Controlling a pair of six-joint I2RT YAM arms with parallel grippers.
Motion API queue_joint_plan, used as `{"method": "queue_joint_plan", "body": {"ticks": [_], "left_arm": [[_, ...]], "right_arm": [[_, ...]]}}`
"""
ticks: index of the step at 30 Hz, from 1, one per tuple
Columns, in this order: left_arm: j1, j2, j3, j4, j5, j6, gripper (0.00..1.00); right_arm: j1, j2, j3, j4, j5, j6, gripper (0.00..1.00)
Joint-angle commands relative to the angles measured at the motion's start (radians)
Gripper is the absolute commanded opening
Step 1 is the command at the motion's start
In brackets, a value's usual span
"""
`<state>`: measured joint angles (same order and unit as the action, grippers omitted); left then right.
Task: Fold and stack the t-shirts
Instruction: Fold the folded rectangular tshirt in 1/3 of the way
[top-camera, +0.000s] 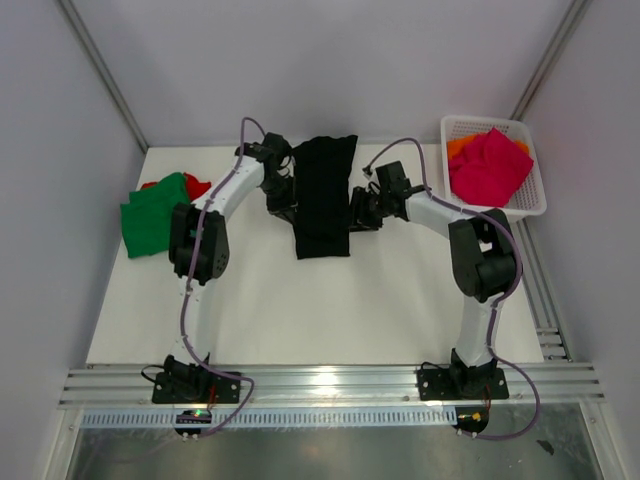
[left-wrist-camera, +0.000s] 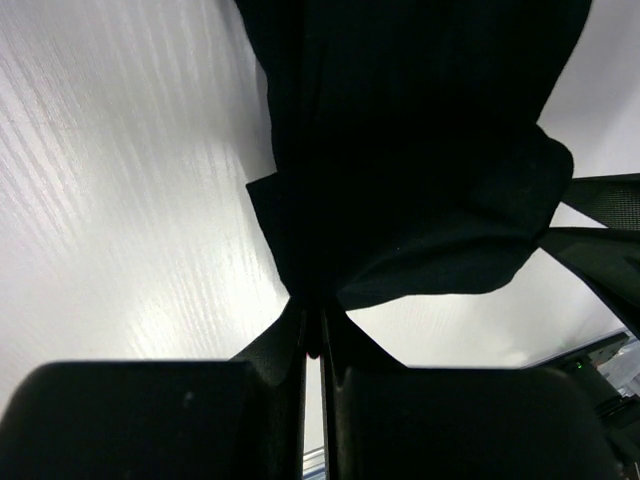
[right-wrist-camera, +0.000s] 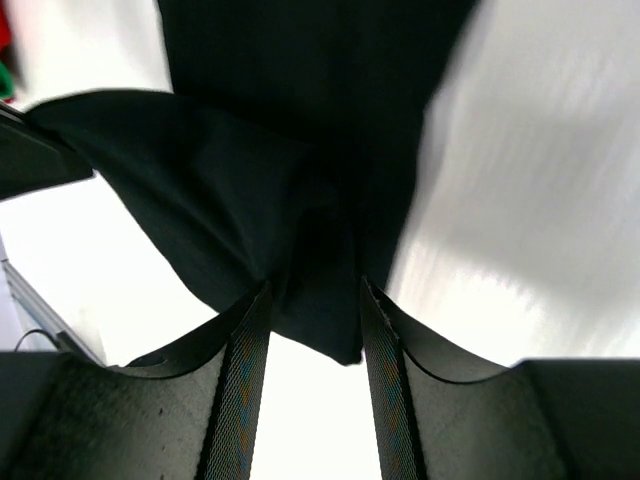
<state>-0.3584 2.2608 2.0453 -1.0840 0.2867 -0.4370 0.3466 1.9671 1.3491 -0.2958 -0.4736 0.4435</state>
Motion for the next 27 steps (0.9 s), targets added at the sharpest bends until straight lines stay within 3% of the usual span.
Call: {"method": "queue_joint_plan", "body": {"ticks": [1,6,16,27], "left_arm": [[0.01,-0.046,-0.019,0.032,-0.017,0.014,0.0],[0.01,-0.043,-0.022,0.042,-0.017,0.011,0.0],[0.01,0.005,0.061,0.035,-0.021,-0.008,0.0],[0.035,0.068,0.15,0.102,0.028,-0.08,0.0]], "right_arm": [[-0.004,-0.091,-0.08,0.076,0.067,0.004,0.45],[-0.004,-0.256,-0.198,0.188,0.104,0.032,0.45],[-0.003,-0.479,-0.41,0.208,0.061,0.052,0.45],[0.023,-0.565,-0.619,0.273,0.052,0.083,0.45]]}}
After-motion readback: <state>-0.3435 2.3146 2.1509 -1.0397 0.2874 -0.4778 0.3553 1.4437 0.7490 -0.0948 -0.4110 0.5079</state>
